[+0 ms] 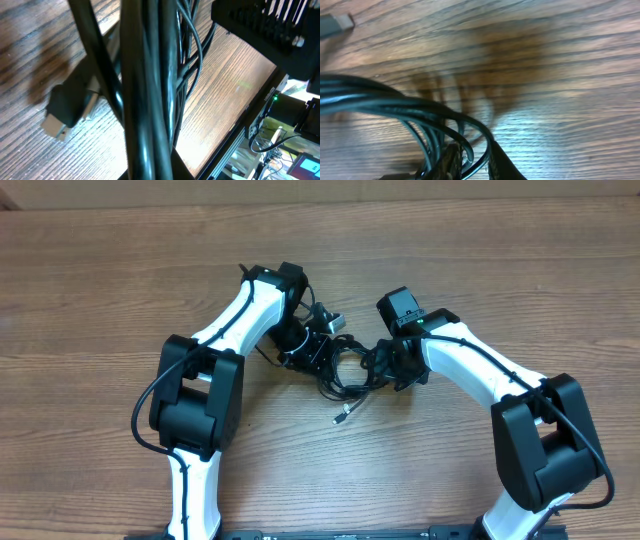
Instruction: Untangle cables
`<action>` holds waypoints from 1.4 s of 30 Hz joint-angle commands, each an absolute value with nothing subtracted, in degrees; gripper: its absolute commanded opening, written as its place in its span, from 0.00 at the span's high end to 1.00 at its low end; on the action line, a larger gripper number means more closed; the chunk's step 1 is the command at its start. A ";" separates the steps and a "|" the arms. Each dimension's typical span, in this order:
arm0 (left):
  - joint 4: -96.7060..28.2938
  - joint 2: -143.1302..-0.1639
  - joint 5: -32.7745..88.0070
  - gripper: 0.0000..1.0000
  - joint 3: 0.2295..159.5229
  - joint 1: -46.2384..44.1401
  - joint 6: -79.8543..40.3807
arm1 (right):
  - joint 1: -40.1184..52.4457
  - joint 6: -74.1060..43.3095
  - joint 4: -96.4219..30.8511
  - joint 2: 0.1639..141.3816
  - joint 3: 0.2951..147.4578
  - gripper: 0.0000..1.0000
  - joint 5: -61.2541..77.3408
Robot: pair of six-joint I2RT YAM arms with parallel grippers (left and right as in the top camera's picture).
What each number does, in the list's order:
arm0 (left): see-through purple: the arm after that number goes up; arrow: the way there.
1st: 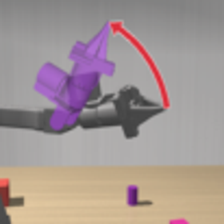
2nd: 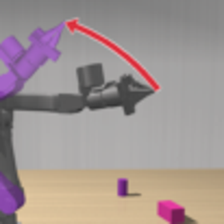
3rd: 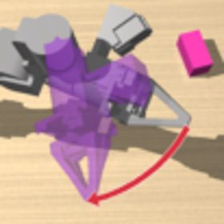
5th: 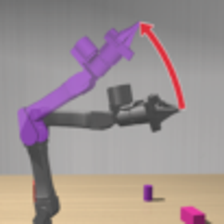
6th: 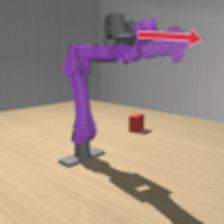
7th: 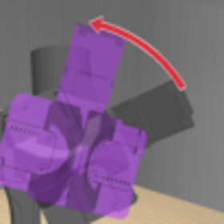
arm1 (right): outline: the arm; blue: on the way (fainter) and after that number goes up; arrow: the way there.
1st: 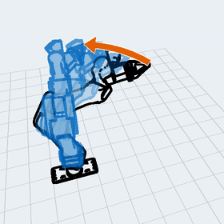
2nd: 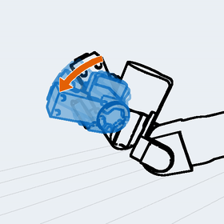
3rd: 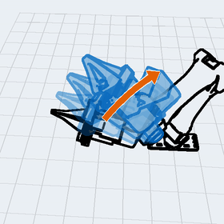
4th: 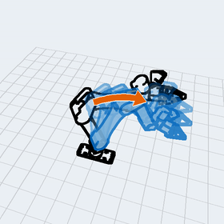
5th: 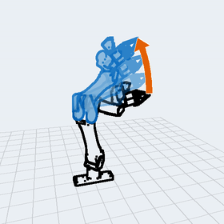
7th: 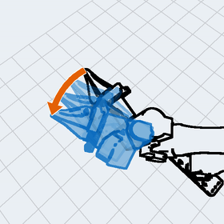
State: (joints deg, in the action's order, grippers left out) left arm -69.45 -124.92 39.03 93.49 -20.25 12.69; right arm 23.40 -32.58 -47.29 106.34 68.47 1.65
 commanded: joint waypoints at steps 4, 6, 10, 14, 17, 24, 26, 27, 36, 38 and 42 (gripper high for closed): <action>-69.80 -123.52 40.05 0.91 93.91 -20.29 14.87 | 23.51 -33.12 -48.84 105.80 68.64 0.78 -5.56; -69.80 -123.52 40.03 0.91 93.91 -20.29 14.90 | 23.51 -32.97 -49.25 105.80 68.64 0.74 -6.00; -69.80 -123.52 38.79 0.89 93.91 -20.29 14.83 | 23.51 -32.97 -50.50 105.80 68.64 0.71 -11.38; -69.89 -123.52 36.93 0.87 93.89 -20.29 14.81 | 23.51 -32.97 -51.18 105.80 68.64 0.55 -12.73; -69.82 -123.52 37.08 0.84 93.89 -20.29 14.57 | 23.51 -32.97 -50.81 105.80 68.64 0.50 -7.90; -69.87 -123.55 37.58 0.83 93.89 -20.29 14.11 | 23.11 -29.50 -47.22 105.80 68.64 0.50 8.78; -70.02 -123.55 38.22 0.83 93.89 -20.29 14.13 | 23.07 -29.52 -47.44 105.80 68.64 0.50 10.00; -70.06 -123.55 39.03 0.84 93.89 -20.29 14.15 | 23.07 -29.52 -47.48 105.80 68.64 0.49 9.98; -69.60 -123.55 44.84 0.84 93.89 -20.29 14.87 | 23.18 -29.52 -48.38 105.89 68.62 0.51 4.32; -69.60 -123.55 44.84 0.85 93.89 -20.29 15.09 | 23.18 -29.54 -48.49 105.89 68.62 0.54 4.32; -69.65 -123.55 44.88 0.85 93.89 -20.34 15.14 | 23.18 -29.95 -48.31 105.89 68.60 0.59 2.96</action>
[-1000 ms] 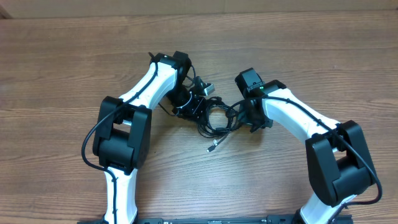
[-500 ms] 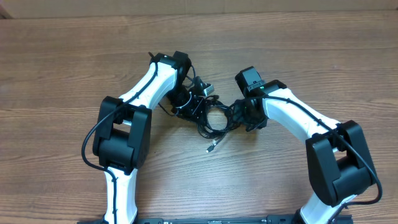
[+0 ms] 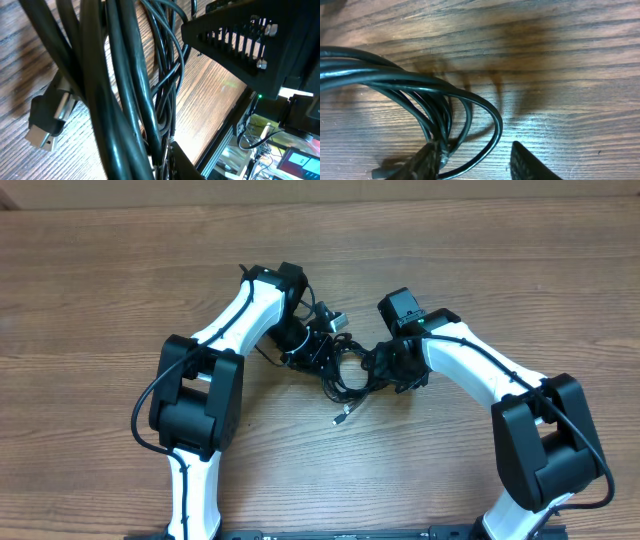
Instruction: Untangle cables
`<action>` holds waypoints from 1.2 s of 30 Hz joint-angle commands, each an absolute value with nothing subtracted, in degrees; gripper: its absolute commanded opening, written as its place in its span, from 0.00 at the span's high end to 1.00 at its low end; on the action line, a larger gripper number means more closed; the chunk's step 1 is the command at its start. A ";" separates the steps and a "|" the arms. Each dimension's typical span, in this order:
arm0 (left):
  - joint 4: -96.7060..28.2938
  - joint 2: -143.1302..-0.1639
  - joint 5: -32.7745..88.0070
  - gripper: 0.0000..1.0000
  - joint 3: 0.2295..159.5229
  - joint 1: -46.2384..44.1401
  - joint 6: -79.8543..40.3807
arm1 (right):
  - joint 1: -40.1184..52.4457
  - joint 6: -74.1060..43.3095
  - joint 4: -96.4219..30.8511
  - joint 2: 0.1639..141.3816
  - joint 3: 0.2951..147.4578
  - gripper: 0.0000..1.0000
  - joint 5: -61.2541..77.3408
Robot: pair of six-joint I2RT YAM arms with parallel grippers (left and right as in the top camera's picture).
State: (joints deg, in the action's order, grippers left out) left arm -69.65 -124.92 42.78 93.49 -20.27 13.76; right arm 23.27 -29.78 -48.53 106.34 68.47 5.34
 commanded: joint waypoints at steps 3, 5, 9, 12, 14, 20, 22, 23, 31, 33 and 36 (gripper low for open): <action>-69.87 -123.55 45.06 0.85 93.89 -20.69 16.43 | 23.18 -29.98 -47.92 105.89 68.60 0.56 2.66; -70.08 -123.55 45.06 0.85 93.89 -20.91 17.78 | 23.18 -30.22 -47.86 105.89 68.60 0.54 2.72; -70.30 -123.55 45.01 0.88 93.89 -21.43 21.02 | 23.18 -30.17 -47.86 105.89 68.58 0.55 7.25; -70.63 -123.55 45.01 0.89 93.89 -21.67 23.46 | 23.18 -30.15 -47.90 105.89 68.60 0.59 9.26; -71.53 -123.55 45.17 0.91 93.89 -21.67 25.41 | 22.83 -29.91 -48.42 105.89 68.71 0.71 10.52; -78.87 -123.52 53.10 0.92 93.93 -19.35 41.25 | 16.19 -15.07 -56.69 105.86 74.48 0.72 28.47; -78.76 -123.52 53.84 0.94 93.93 -18.55 42.81 | 13.78 -11.77 -58.02 105.86 75.77 0.67 34.59; -78.65 -123.52 54.35 0.96 93.93 -18.17 43.59 | 12.40 -11.44 -58.04 105.86 76.03 0.61 37.43; -77.91 -123.52 57.30 0.96 93.91 -18.00 46.11 | 7.75 -13.13 -57.76 105.89 75.68 0.53 40.40; -77.95 -123.52 57.54 0.96 93.91 -18.31 46.02 | 8.03 -17.08 -57.23 105.89 75.09 0.53 38.24; -77.54 -123.52 58.17 0.96 93.91 -19.25 45.52 | 8.67 -26.50 -54.00 105.89 72.95 0.55 35.88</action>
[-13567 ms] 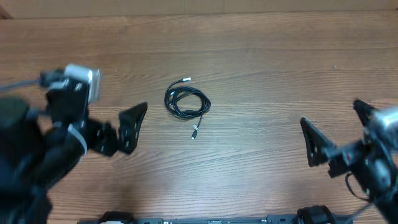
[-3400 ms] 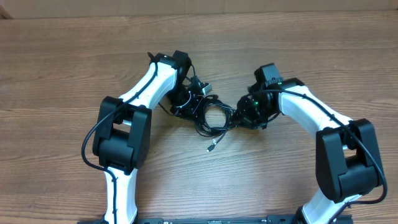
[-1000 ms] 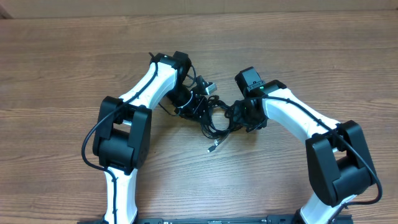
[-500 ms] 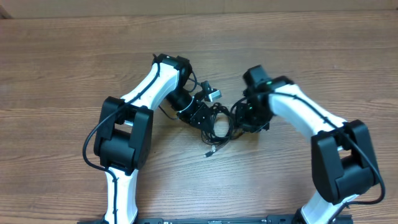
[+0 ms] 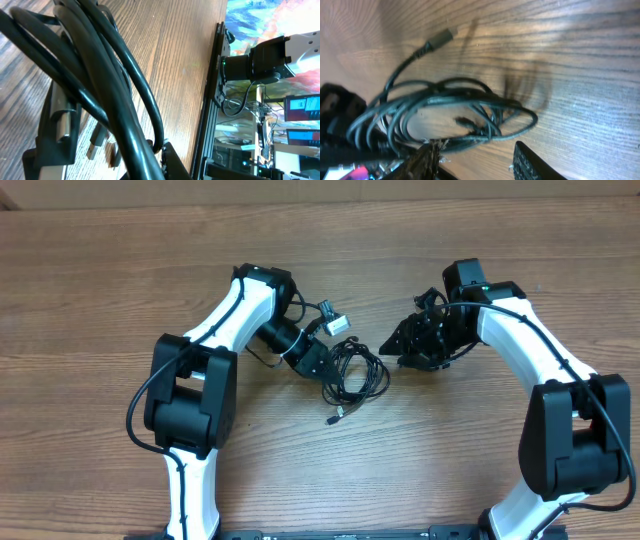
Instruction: Untangle cables
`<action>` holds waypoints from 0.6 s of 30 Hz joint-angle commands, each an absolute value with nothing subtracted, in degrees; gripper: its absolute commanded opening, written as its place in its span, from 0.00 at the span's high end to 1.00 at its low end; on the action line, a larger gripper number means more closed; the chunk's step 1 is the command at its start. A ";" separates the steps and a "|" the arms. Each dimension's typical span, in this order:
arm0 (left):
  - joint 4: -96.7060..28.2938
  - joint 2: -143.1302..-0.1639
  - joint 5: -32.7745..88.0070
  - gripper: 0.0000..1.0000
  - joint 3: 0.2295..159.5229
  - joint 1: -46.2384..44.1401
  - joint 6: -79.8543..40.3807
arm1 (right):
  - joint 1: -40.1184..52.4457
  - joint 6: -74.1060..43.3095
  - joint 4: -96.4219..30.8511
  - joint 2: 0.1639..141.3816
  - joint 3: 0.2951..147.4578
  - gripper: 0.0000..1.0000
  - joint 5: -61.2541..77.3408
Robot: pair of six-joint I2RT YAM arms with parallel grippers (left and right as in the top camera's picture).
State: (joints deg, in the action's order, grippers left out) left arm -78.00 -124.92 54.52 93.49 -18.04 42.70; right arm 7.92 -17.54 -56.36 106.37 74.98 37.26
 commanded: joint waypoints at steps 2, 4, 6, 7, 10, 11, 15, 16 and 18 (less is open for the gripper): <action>-77.01 -123.52 58.15 0.96 93.91 -19.70 44.58 | 8.93 -31.92 -52.40 105.89 71.90 0.55 35.88; -76.05 -123.52 58.13 0.96 93.91 -20.23 43.00 | 8.99 -37.74 -50.85 105.89 71.09 0.55 35.79; -75.33 -123.52 58.15 0.96 93.91 -20.58 41.80 | 8.99 -42.54 -49.60 105.89 70.54 0.58 35.57; -74.94 -123.52 58.11 0.96 93.91 -20.71 41.39 | 8.99 -44.34 -49.01 105.89 70.41 0.59 35.59; -74.50 -123.52 58.13 0.96 93.91 -21.06 41.04 | 8.99 -49.47 -48.05 105.89 70.43 0.59 35.64; -74.50 -123.52 58.13 0.96 93.91 -21.06 41.06 | 8.99 -50.96 -48.05 105.89 70.43 0.59 35.64; -74.50 -123.52 58.17 0.96 93.91 -21.04 40.58 | 8.99 -54.11 -48.07 105.89 70.41 0.69 35.62; -74.41 -123.52 58.19 0.96 93.91 -21.04 40.40 | 9.02 -54.26 -48.07 105.89 70.41 0.74 35.62; -73.84 -123.52 58.19 0.96 93.91 -21.06 39.55 | 9.13 -54.24 -48.12 105.89 70.41 0.82 35.59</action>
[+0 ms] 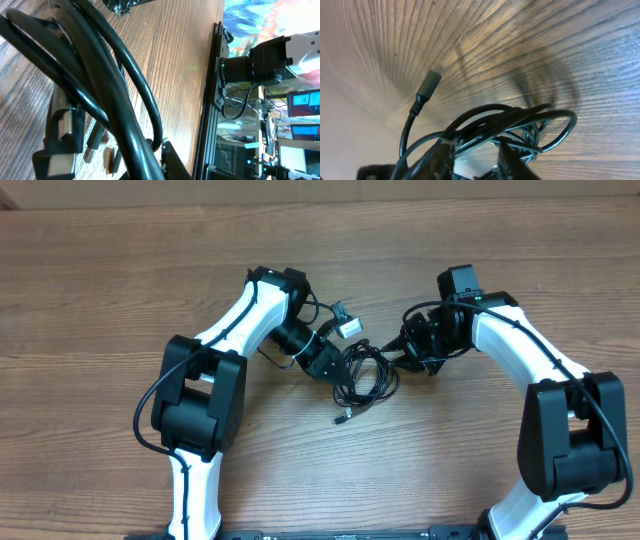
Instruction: Untangle cables
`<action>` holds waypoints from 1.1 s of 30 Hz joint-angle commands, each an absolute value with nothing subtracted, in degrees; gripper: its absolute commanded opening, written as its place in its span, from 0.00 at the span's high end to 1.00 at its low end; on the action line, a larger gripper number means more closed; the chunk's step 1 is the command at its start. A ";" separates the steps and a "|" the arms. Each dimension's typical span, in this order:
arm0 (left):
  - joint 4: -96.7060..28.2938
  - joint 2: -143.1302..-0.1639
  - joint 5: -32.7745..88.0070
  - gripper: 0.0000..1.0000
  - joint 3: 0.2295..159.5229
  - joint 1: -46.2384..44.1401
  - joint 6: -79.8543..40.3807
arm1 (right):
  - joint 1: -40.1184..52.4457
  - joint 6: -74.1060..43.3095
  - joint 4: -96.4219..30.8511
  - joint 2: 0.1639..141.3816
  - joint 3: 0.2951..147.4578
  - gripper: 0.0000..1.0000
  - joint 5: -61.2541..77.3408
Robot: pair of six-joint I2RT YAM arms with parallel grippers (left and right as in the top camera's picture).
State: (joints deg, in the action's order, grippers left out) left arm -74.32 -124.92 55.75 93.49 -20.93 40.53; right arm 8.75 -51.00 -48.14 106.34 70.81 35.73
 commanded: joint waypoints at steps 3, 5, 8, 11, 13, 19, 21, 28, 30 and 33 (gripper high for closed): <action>-71.35 -123.52 58.15 0.96 93.91 -21.04 35.79 | 9.89 -54.24 -48.29 105.89 70.35 0.91 35.42; -69.54 -123.52 58.15 0.96 93.91 -21.04 33.47 | 10.79 -54.24 -48.29 105.89 70.35 0.92 34.30; -67.29 -123.52 58.13 0.96 93.91 -21.04 31.27 | 12.14 -54.24 -48.31 105.89 70.35 0.92 32.45; -66.13 -123.52 58.11 0.96 93.91 -21.04 30.11 | 14.11 -54.26 -48.23 105.89 70.32 0.93 31.18; -65.67 -123.52 58.08 0.96 93.91 -21.04 29.54 | 15.51 -54.28 -48.05 105.89 70.32 0.94 29.50; -65.36 -123.52 56.49 0.96 93.91 -21.04 26.46 | 17.89 -54.19 -46.52 105.89 70.35 0.80 25.96; -64.79 -123.52 54.41 0.96 93.91 -21.04 22.52 | 17.87 -53.17 -45.15 105.89 70.35 0.73 28.10; -64.36 -123.55 53.74 0.95 93.91 -20.93 13.76 | 17.85 -48.99 -40.10 105.89 70.35 0.59 34.11; -63.66 -123.55 51.70 0.88 93.91 -20.86 11.55 | 17.85 -48.93 -40.77 105.89 70.35 0.58 32.14; -63.70 -123.55 42.59 0.52 93.91 -20.86 6.24 | 17.85 -47.62 -42.65 105.89 70.32 0.57 28.14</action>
State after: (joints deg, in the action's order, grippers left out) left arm -63.44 -124.92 51.07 93.47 -20.88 13.76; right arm 18.00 -49.60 -41.58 106.34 70.78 31.09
